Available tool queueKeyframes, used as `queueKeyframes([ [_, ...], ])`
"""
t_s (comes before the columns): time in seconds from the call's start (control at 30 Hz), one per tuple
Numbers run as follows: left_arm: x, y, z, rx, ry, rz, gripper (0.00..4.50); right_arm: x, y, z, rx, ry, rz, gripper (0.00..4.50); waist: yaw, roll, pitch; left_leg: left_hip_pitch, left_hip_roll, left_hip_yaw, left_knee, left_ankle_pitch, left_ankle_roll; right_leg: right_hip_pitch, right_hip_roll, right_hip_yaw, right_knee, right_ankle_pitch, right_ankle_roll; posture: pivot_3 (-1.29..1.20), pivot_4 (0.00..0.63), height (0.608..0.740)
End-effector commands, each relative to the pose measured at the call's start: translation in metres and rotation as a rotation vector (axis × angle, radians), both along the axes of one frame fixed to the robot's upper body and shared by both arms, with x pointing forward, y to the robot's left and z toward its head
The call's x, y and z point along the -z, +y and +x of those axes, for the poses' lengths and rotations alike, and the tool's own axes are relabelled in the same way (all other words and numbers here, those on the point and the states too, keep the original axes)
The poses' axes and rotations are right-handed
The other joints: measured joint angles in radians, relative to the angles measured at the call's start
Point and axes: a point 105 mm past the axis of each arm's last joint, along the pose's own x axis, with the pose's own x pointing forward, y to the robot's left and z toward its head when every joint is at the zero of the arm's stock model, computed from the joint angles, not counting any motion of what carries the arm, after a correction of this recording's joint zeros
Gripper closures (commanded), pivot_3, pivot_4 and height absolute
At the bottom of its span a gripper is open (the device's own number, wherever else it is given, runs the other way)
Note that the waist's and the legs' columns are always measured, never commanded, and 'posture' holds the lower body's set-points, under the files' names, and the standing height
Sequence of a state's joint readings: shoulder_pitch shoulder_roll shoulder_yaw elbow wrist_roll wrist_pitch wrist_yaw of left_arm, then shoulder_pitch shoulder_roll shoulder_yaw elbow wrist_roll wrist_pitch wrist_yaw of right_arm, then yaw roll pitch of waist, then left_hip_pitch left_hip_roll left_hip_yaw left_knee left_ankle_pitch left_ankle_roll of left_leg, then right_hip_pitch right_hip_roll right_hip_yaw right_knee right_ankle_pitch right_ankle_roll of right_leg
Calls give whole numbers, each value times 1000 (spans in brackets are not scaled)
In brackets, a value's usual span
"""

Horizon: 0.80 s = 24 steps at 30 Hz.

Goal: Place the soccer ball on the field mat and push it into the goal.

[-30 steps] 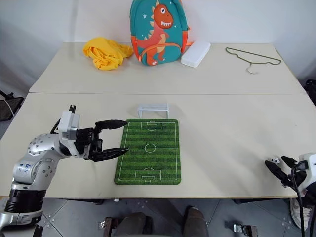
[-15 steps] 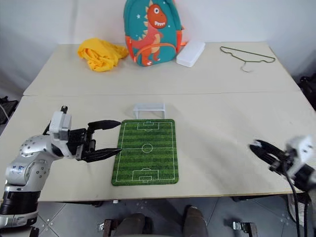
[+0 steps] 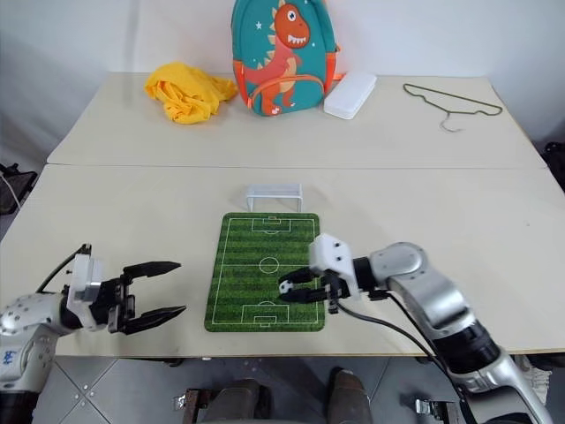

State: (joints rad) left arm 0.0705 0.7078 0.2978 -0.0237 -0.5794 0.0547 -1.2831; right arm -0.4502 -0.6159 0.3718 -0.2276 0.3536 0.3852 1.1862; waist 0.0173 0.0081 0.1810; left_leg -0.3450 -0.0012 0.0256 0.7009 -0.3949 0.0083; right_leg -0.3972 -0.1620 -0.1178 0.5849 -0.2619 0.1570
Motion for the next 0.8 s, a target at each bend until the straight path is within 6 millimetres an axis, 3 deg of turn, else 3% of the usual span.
queueKeyframes([
  [0.03,1,-1,-9,-2,-19,11,0,5,18,-5,-41,-34,-18,3658,-3,0,0,0,1,0,0,0,0,0,0,-1,0,0,0,0,150,740],
  [0.3,2,-6,-15,3,-4,2,0,14,38,-11,-57,-2,-27,3658,-15,0,0,0,1,0,0,0,-1,0,0,-1,1,0,0,0,150,740],
  [0.8,-8,-10,-8,33,-32,6,0,33,40,-10,-36,19,-64,3658,-23,0,0,1,1,0,-2,0,-1,0,0,-1,1,0,0,0,150,740],
])
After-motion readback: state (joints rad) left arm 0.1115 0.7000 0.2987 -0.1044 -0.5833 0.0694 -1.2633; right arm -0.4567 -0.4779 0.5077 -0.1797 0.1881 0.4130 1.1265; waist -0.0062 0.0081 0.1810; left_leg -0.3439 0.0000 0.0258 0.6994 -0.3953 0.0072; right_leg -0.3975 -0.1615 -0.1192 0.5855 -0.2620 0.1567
